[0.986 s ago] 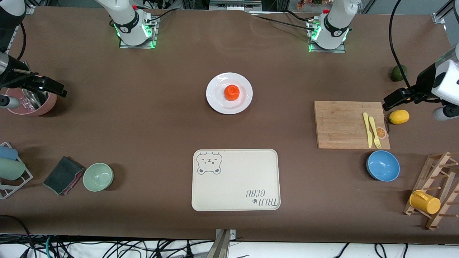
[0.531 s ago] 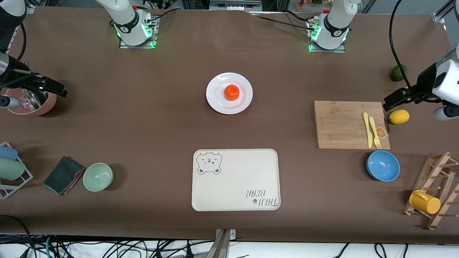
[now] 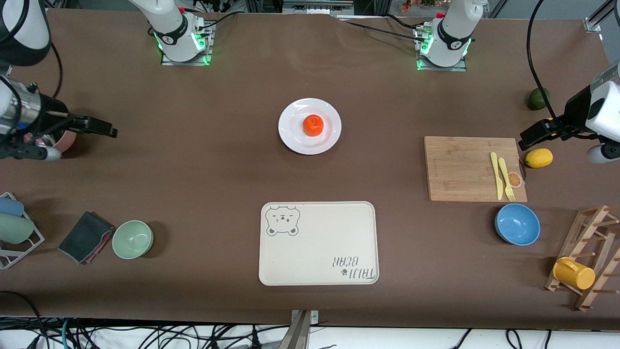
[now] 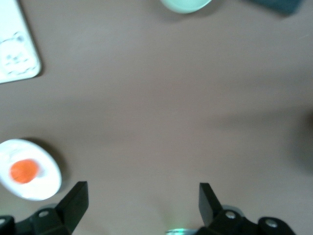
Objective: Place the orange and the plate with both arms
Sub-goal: 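Reach the right gripper to the rim of the white plate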
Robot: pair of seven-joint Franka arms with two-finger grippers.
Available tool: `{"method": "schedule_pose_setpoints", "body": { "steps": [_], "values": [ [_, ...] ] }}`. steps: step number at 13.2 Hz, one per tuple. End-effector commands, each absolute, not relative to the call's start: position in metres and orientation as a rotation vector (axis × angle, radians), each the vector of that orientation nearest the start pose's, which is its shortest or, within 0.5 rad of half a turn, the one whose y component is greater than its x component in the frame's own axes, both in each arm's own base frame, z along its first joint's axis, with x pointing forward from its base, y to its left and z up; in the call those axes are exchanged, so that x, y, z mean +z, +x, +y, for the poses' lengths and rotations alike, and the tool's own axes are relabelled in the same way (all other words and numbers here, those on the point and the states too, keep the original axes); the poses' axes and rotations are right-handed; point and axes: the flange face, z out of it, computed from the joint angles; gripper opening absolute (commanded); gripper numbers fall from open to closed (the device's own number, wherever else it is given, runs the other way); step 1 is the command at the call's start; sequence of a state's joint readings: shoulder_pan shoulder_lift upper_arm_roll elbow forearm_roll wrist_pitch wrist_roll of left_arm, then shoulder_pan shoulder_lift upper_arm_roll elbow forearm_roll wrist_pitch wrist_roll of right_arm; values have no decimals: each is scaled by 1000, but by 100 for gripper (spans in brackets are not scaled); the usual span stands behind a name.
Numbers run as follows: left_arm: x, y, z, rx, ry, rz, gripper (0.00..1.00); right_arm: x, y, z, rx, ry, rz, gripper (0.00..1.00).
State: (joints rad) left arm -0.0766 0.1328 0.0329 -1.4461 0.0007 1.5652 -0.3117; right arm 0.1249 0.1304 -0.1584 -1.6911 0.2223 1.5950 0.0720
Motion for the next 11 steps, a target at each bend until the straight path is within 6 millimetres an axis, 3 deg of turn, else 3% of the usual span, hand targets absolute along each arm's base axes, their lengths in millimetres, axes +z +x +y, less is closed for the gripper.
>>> {"method": "schedule_pose_setpoints", "body": {
  "steps": [1, 5, 11],
  "values": [
    [611, 597, -25, 23, -3109, -412, 100, 457, 565, 14, 347, -2805, 168, 100],
    [610, 597, -26, 25, -3109, -407, 100, 381, 526, 59, 403, -2630, 227, 100],
    [611, 597, -25, 23, -3109, -412, 100, 305, 461, 151, 422, -2546, 96, 100]
  ]
}}
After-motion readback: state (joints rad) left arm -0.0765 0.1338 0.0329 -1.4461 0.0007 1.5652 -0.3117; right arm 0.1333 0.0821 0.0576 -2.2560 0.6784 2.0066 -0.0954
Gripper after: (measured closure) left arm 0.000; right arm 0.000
